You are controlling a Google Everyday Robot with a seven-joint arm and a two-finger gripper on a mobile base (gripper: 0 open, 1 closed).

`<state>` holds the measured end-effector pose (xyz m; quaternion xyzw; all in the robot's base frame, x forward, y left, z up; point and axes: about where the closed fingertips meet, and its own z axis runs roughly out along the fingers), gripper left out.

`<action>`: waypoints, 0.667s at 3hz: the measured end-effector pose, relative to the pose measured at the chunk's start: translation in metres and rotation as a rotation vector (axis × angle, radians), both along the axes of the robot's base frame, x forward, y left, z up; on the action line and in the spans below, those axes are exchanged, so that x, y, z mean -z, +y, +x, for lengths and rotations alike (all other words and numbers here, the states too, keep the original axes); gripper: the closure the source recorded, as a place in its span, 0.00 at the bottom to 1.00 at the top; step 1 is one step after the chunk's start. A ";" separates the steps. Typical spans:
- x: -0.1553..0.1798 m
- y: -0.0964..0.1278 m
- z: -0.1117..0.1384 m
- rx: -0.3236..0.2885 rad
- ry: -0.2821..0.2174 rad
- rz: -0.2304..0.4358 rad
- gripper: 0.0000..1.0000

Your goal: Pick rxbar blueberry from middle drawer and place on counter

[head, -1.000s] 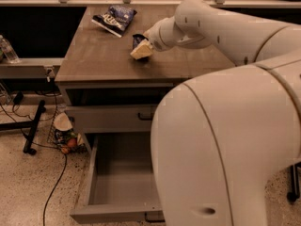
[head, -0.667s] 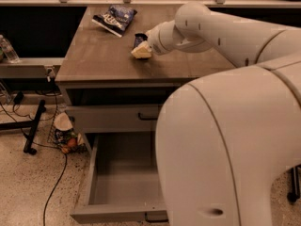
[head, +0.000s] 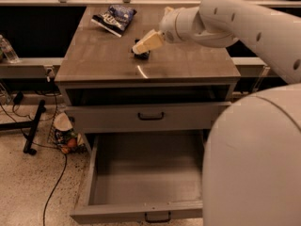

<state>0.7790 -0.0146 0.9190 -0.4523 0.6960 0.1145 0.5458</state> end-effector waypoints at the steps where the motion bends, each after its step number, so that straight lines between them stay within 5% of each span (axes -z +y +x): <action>1: -0.085 -0.056 -0.002 0.053 -0.130 0.123 0.00; 2: -0.174 -0.144 -0.022 0.156 -0.281 0.305 0.00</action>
Offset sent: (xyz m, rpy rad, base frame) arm -0.0334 -0.2203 0.2328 0.4602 -0.3714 -0.2342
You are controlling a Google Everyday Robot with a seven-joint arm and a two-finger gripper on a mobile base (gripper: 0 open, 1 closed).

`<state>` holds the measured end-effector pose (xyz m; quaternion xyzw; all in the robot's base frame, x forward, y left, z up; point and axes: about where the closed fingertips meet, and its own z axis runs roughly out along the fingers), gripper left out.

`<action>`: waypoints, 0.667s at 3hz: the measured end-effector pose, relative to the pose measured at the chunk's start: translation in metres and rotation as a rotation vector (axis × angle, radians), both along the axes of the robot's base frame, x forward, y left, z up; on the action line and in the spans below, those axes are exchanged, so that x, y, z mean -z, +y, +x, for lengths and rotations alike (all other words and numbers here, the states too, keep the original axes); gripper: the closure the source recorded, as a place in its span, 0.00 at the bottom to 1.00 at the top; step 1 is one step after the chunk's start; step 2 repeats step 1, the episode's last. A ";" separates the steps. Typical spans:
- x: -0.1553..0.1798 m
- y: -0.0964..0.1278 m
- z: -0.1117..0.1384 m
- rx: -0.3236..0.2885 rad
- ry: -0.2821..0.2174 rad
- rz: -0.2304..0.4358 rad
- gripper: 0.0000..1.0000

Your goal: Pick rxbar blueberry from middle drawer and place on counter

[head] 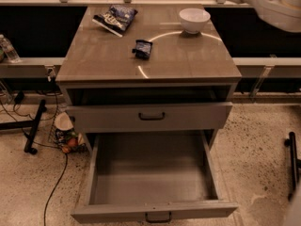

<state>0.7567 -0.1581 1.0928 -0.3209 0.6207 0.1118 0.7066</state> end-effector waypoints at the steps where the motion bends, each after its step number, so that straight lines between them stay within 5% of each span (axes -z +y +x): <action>1: -0.064 -0.046 -0.029 0.085 -0.134 0.043 0.00; 2: -0.064 -0.046 -0.029 0.085 -0.134 0.043 0.00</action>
Offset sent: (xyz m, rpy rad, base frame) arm 0.0000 0.0000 0.0000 0.0000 0.0000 0.0000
